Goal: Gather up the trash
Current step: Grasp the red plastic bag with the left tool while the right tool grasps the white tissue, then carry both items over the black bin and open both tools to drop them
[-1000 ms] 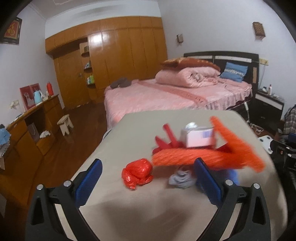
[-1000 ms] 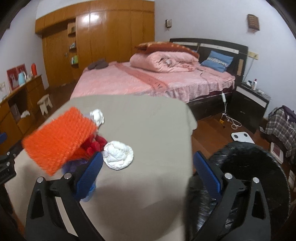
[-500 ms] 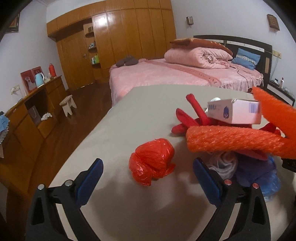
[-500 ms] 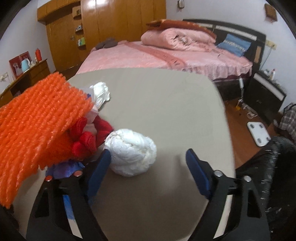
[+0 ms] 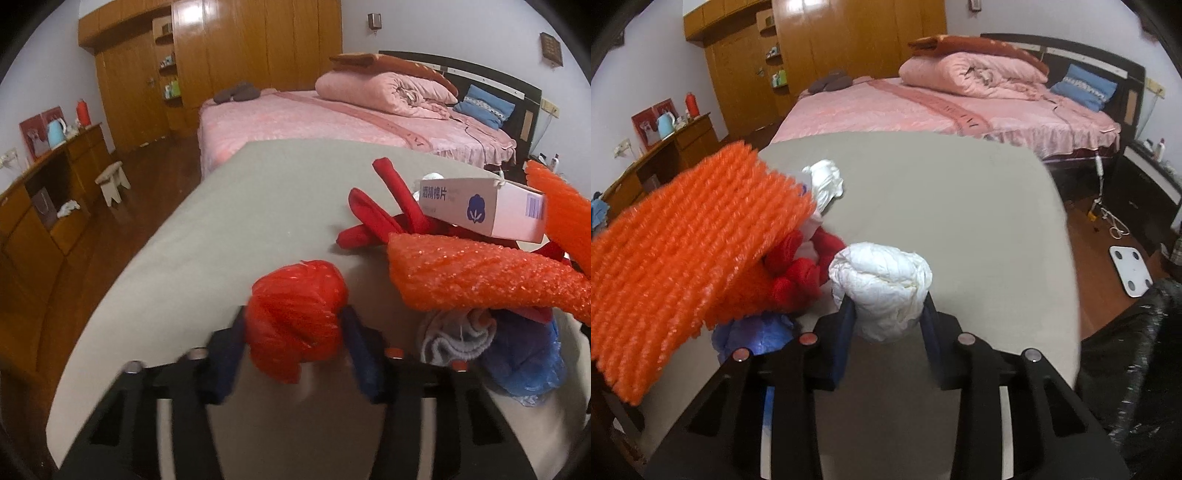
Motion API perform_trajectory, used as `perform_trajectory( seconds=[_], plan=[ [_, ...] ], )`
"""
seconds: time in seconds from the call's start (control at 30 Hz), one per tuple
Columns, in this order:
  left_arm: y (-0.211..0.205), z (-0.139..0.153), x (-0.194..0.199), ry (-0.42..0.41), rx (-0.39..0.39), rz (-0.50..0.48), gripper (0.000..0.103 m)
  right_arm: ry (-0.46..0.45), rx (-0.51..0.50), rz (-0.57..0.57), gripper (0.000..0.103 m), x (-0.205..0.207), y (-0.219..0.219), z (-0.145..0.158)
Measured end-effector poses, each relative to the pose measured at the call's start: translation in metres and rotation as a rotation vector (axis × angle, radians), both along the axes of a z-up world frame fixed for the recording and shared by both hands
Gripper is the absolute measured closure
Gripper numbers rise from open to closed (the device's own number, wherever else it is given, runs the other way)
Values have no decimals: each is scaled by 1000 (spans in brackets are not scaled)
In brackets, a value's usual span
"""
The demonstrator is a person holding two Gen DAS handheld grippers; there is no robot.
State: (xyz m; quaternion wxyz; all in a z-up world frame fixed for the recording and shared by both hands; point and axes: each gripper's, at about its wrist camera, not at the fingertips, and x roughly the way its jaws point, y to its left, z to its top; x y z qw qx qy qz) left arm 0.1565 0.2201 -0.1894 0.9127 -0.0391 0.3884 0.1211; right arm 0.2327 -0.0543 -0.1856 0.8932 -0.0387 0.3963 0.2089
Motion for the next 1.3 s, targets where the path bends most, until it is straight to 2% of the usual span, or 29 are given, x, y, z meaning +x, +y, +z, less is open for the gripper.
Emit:
perform_trajectory(
  seconds=[0.13,0.27,0.6,0.8,1.0,1.3],
  plan=[
    [-2,4,-3,-30,10,4,65,-27,1,-27,69,-5,-11,12],
    [-5,19,-13,-81,44,20,67,-53,17,-48,69,-12,-20,26],
    [-21,80,-46,-193,64,16,68,-124,69,-52,69,-38,-37,70],
    [-58,119,-54,-262,38,-76,68,-164,104,-80,69,-53,-62,97],
    [-108,144,-50,-316,-9,-188,68,-203,98,-131,69,-72,-94,116],
    [-191,155,-35,-336,-65,-386,68,-217,41,-272,69,-94,-157,115]
  ],
)
